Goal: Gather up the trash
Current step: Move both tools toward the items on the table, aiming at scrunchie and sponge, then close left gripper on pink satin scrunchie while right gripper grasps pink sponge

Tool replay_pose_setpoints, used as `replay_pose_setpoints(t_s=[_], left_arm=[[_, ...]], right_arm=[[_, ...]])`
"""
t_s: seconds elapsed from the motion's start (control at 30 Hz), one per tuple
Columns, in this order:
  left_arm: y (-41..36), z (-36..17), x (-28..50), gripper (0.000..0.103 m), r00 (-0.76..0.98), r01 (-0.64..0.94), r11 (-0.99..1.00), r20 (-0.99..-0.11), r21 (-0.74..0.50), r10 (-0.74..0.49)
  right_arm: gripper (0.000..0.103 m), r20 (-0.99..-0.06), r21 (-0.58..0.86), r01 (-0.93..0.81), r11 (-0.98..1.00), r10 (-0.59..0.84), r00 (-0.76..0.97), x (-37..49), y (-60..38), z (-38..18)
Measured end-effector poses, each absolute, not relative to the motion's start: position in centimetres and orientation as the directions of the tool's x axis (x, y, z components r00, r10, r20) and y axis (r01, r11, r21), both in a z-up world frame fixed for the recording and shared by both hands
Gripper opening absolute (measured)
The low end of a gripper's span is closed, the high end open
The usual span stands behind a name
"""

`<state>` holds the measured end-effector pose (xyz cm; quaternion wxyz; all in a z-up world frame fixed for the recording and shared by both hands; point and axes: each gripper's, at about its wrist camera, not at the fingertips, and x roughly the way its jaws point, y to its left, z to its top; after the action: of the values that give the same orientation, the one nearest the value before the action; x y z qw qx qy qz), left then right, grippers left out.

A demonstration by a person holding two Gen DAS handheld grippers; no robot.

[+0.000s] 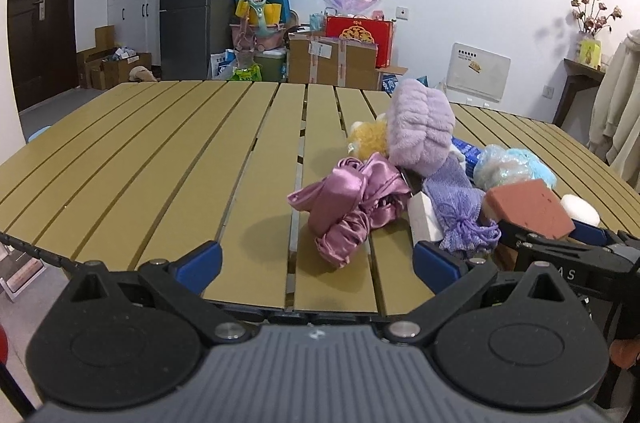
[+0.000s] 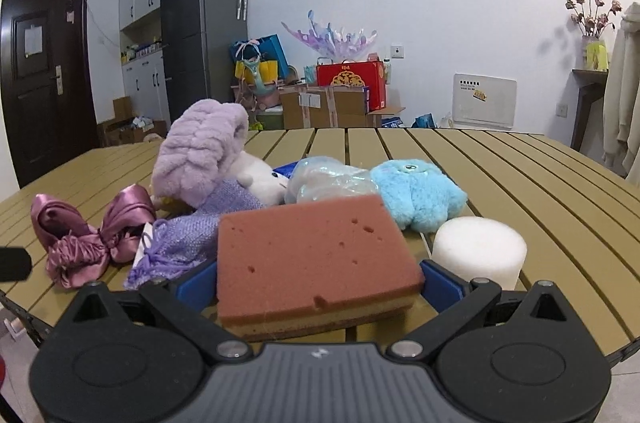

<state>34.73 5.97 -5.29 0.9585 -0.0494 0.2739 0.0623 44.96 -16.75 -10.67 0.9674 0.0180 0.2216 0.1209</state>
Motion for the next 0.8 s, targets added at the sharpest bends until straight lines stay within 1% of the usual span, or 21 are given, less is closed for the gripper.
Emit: replay_pose_setpoints(t_s=[0.27,0.5,0.8], left_arm=[[6.9,-5.2,35.8,0.103,0.838,-0.155,0.986,-0.537,-0.064,0.097],[6.7,-5.2,37.5,0.103,0.841,-0.145,0.989,-0.532,-0.043,0.1],[5.1,-6.3,40.3,0.103,0.84,-0.129,0.992,-0.534,-0.017,0.1]], right_arm=[[0.101,-0.414,0.119,-0.237,0.964,0.265,0.871,44.9,-17.1,-10.9],[0.101,-0.397,0.107,-0.232,0.967,0.255,0.882,44.4,-17.0,-10.6],[0.101,-0.33,0.116,-0.221,0.968,0.247,0.911,43.1,-17.6,-9.6]])
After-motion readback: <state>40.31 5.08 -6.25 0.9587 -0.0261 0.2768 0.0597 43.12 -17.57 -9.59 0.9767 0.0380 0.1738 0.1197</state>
